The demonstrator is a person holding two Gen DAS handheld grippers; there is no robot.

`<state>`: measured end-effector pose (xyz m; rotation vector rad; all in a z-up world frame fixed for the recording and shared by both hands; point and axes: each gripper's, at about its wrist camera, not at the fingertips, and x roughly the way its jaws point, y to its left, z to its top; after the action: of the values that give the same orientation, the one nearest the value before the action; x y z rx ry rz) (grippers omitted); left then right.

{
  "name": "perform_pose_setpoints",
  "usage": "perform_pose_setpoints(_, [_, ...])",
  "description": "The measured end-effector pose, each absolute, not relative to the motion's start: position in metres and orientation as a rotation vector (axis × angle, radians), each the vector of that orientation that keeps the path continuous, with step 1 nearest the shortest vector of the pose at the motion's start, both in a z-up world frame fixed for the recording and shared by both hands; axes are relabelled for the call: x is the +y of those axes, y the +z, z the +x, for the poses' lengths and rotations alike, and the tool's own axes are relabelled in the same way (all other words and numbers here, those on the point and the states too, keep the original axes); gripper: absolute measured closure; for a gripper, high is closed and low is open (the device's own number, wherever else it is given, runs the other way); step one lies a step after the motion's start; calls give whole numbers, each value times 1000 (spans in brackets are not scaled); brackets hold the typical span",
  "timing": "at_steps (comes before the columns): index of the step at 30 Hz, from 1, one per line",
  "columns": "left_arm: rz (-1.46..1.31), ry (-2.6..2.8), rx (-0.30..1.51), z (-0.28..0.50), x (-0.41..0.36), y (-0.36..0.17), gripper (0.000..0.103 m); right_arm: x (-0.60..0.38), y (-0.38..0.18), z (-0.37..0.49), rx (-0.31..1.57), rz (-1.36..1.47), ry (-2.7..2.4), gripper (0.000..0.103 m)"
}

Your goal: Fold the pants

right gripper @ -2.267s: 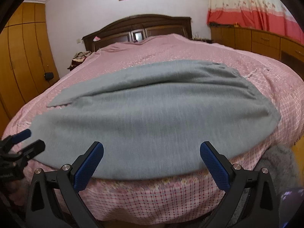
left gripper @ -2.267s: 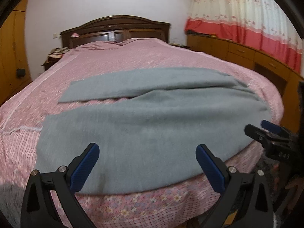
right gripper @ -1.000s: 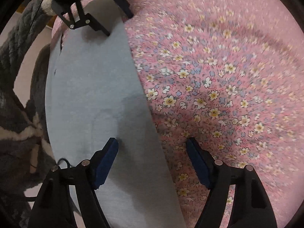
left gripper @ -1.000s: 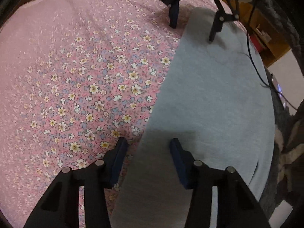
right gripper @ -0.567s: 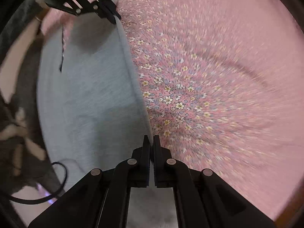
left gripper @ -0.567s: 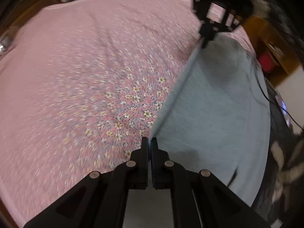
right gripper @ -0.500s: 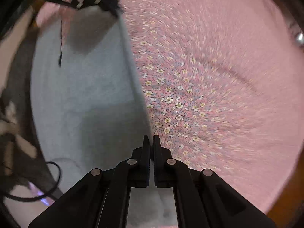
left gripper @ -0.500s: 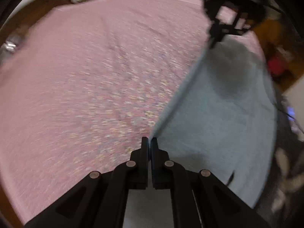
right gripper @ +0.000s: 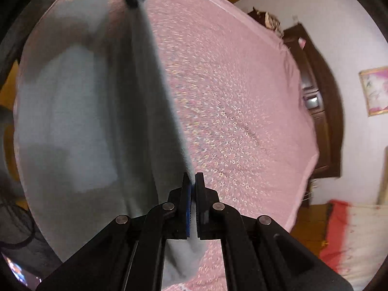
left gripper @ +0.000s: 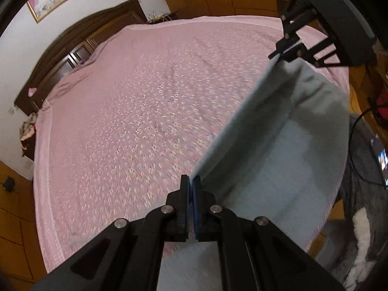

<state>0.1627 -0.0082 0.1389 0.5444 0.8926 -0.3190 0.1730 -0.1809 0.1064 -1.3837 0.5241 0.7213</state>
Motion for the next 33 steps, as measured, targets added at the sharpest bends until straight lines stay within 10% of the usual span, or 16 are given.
perform_pose_setpoints(33, [901, -279, 812, -17, -73, 1, 101, -219, -80, -22, 82, -1727, 525, 100])
